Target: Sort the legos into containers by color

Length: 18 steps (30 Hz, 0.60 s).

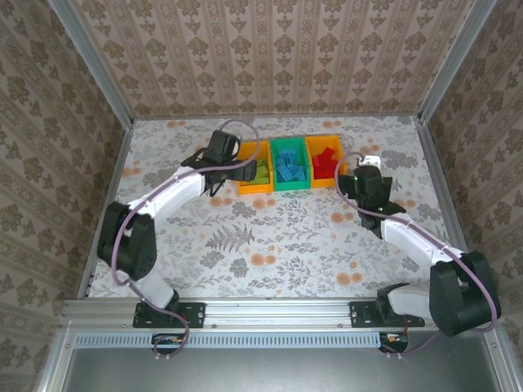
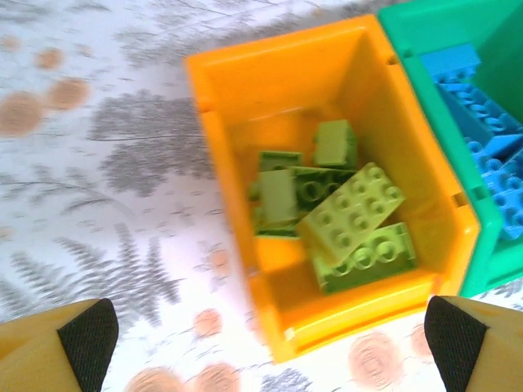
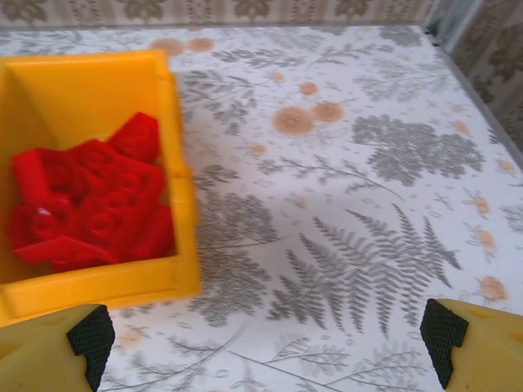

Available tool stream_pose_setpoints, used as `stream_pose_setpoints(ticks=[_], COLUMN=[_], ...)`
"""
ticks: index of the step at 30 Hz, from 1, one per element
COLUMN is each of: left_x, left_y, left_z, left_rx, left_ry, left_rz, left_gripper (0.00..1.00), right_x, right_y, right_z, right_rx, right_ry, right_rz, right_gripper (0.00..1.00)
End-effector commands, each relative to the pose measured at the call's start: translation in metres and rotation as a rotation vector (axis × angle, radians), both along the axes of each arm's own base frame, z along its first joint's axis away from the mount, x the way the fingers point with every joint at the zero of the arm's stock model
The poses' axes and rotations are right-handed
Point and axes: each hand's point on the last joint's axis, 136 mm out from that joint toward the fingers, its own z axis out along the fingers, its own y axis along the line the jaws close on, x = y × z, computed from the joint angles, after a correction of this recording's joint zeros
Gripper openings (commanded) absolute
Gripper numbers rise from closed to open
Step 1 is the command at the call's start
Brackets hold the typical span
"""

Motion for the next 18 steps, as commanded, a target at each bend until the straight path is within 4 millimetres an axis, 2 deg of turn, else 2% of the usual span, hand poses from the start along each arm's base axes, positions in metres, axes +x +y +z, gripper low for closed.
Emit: stream_pose_setpoints(ticks=[1, 4, 7, 10, 11, 12, 14, 18], left_x=[-0.001, -0.011, -0.021, -0.030, -0.031, -0.034, -0.038, -0.045], left_y=[0.044, 0.079, 0.104, 0.133, 0.149, 0.159, 0.177, 0.206], left_z=[0.025, 0.044, 0.046, 0.047, 0.045, 0.041, 0.033, 0.011], left_rx=[0.165, 0.225, 0.248, 0.292, 0.310, 0.323, 0.332, 0.341], left_ry=[-0.175, -0.306, -0.378, -0.411, -0.412, -0.411, -0.416, -0.419], left_rz=[0.078, 0.182, 0.237, 0.322, 0.363, 0.385, 0.435, 0.519], left_gripper=[1.00, 1.00, 1.00, 1.00, 1.00, 1.00, 1.00, 1.00], right_x=[0.000, -0.006, -0.002, 0.007, 0.012, 0.018, 0.033, 0.032], right_y=[-0.024, -0.040, -0.046, -0.043, -0.038, -0.035, -0.026, -0.024], right_z=[0.018, 0.010, -0.006, -0.009, -0.010, -0.022, -0.033, -0.043], right_rx=[-0.042, -0.053, -0.054, -0.016, -0.003, 0.000, -0.008, 0.039], right_ry=[-0.176, -0.247, -0.235, -0.245, -0.265, -0.233, -0.187, -0.209], right_rz=[-0.053, -0.081, -0.073, -0.059, -0.031, -0.012, 0.035, 0.092], right_gripper=[1.00, 1.00, 1.00, 1.00, 1.00, 1.00, 1.00, 1.00])
